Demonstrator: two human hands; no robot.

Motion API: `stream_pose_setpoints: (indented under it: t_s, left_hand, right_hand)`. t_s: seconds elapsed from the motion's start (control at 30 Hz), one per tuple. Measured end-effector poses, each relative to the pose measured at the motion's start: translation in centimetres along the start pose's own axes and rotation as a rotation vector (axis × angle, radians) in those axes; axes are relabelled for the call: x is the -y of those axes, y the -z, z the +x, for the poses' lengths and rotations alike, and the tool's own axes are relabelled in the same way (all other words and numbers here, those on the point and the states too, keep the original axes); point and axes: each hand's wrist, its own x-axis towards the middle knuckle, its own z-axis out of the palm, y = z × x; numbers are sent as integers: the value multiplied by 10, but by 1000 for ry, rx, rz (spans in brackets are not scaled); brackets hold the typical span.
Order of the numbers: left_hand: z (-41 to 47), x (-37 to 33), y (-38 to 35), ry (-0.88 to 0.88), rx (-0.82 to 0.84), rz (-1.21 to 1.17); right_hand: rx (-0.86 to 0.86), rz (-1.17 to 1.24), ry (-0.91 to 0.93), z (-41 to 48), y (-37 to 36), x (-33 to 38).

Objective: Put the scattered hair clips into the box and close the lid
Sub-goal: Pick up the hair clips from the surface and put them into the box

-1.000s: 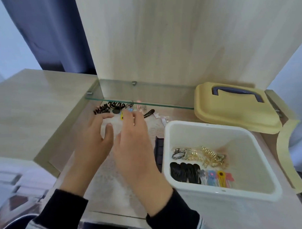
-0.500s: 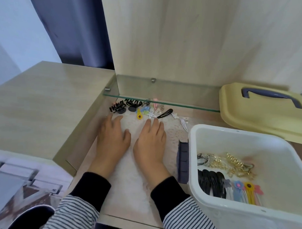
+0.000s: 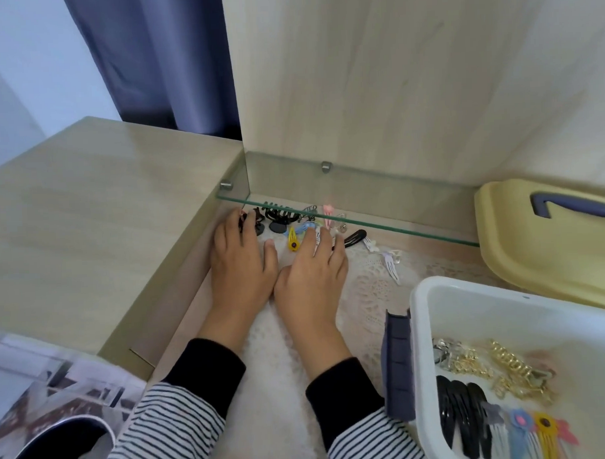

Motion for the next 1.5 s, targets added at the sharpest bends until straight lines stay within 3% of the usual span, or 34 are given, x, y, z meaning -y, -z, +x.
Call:
stream_pose_setpoints:
  t_s: [0.27,0.6,0.93,1.1,1.3,1.5]
  left_hand:
    - [2,9,-9,21,-17,-123]
    - [-1,7,-6,19,-82,-211]
    - [-2,8,-5,47,-97,-323]
    - [-4,5,1,148,-139,-533]
    - [-6,4,6,107,-129,-556]
    - [-6,2,7,98,-131,-556]
  right_hand:
    - [-104,38,35,26,-17,0]
    - [-83,44,49,32,-29,-9]
    - [-5,168,-8,29,-23,-5]
    - [108,88,111,31,-20,-3]
    - [239,-34,179,32,-18,0]
    - [264,13,158,33,-17,2]
